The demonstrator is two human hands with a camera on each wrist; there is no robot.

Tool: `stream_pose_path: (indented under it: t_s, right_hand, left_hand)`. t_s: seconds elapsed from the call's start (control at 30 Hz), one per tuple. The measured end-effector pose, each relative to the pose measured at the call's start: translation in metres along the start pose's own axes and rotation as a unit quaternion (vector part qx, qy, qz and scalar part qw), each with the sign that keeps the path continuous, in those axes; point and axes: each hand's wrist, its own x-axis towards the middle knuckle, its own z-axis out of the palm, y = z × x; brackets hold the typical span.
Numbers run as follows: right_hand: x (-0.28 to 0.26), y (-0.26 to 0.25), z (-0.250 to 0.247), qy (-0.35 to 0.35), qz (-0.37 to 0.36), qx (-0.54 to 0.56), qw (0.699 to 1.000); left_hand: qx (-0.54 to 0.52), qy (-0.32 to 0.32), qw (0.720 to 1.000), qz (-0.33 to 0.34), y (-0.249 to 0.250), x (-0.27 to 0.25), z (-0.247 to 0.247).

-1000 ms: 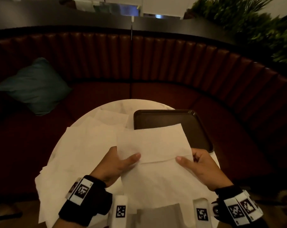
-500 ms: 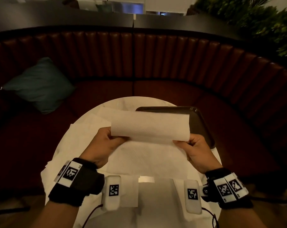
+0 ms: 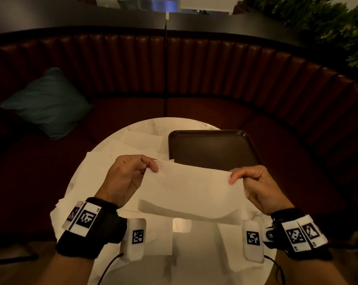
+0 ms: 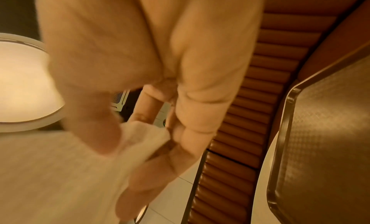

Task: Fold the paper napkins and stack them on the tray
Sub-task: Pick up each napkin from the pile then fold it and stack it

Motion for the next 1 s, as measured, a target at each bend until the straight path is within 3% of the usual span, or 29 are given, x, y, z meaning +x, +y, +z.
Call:
stream_pose_path:
  t_s: [0.07,0.2,0.3,0.37,0.47,0.67,0.77,0.83,0.9,1.0]
  right_hand:
    - [-0.012,-0.002,-0.002,0.01,0.026,0.037,0.999]
    - [-0.043,0.026,-0.013,0.072,0.067,-0.11,0.989]
    - [-0.078,0.062,-0.021,0.078,0.146,-0.132,0.977]
    - [-0.102,0.088,-0.026,0.097,0.206,-0.148,0.963]
    - [-0.129,0.119,-0.035,0.146,0.239,-0.177,0.943]
    - [-0.147,0.156,-0.061,0.291,0.285,-0.145,0.902]
    - [-0.148,0.171,-0.066,0.305,0.302,-0.161,0.889]
    - [-0.148,0.183,-0.068,0.29,0.32,-0.18,0.883]
    - [-0.147,0.195,-0.068,0.277,0.352,-0.193,0.873]
    - [-0.143,0.207,-0.064,0.247,0.376,-0.234,0.862]
  left_hand:
    - [0.065,0.009,0.998,0.012,-0.004,0.004,0.005]
    - [0.202,-0.017,0.979,-0.026,-0.032,0.018,0.025]
    - [0.289,-0.044,0.955,-0.052,-0.069,0.032,0.052]
    - [0.359,-0.083,0.928,-0.054,-0.095,0.042,0.074]
    - [0.387,-0.175,0.904,-0.047,-0.125,0.061,0.113]
    - [0.429,-0.303,0.85,0.047,-0.173,0.095,0.188]
    - [0.472,-0.36,0.804,-0.002,-0.194,0.096,0.215]
    - [0.528,-0.401,0.744,-0.083,-0.203,0.095,0.226]
    - [0.576,-0.427,0.688,-0.11,-0.208,0.091,0.232]
    - [0.59,-0.433,0.67,-0.126,-0.217,0.09,0.228]
